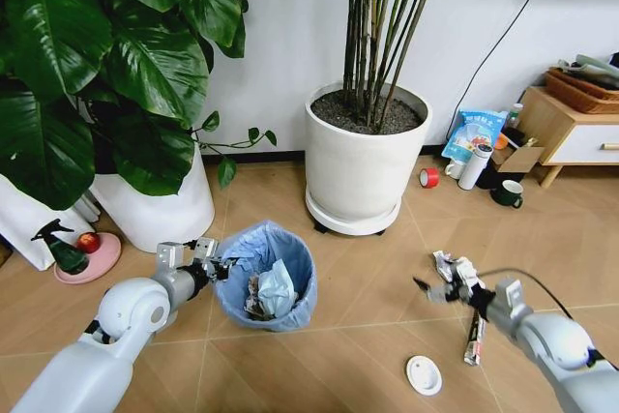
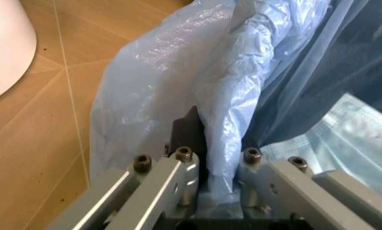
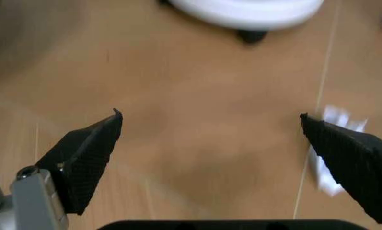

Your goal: Pick up the trash bin and place the garbage on the floor into it.

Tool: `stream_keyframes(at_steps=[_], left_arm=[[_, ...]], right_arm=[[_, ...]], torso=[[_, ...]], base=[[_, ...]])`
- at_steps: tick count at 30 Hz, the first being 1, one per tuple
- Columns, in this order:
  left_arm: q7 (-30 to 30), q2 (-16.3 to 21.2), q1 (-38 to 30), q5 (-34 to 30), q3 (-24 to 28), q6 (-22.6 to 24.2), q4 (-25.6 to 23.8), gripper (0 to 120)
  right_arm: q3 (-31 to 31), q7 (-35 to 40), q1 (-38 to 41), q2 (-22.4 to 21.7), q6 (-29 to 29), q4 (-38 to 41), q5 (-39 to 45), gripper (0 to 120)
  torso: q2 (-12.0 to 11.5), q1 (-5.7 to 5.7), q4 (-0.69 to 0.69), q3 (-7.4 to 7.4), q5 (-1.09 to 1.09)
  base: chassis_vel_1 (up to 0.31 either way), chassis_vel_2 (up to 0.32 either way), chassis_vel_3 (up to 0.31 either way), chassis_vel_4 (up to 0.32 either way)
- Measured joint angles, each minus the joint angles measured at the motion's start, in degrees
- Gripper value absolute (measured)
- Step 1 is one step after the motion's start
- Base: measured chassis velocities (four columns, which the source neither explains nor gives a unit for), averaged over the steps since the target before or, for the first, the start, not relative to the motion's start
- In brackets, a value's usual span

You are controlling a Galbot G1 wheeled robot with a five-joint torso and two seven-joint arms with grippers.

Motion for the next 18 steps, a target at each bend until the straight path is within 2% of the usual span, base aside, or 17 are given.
stream_keyframes(at_steps=[6,18], left_arm=[[0.0,0.3,0.1,0.0,-0.1,0.0,-0.3,2],[0.0,0.2,0.2,0.0,0.3,0.0,-0.3,2]], right_arm=[[-0.6,-4.4,-1.1,1.6,2.9,-6.4,-5.9,100],[-1.3,-6.0,-1.3,4.6,6.0,-13.1,-11.7,100]], torso=[[0.0,0.00,0.00,0.00,0.01],[0.0,0.00,0.00,0.00,0.00]], base=[[0.000,0.000,0.000,0.000],[0.000,0.000,0.000,0.000]])
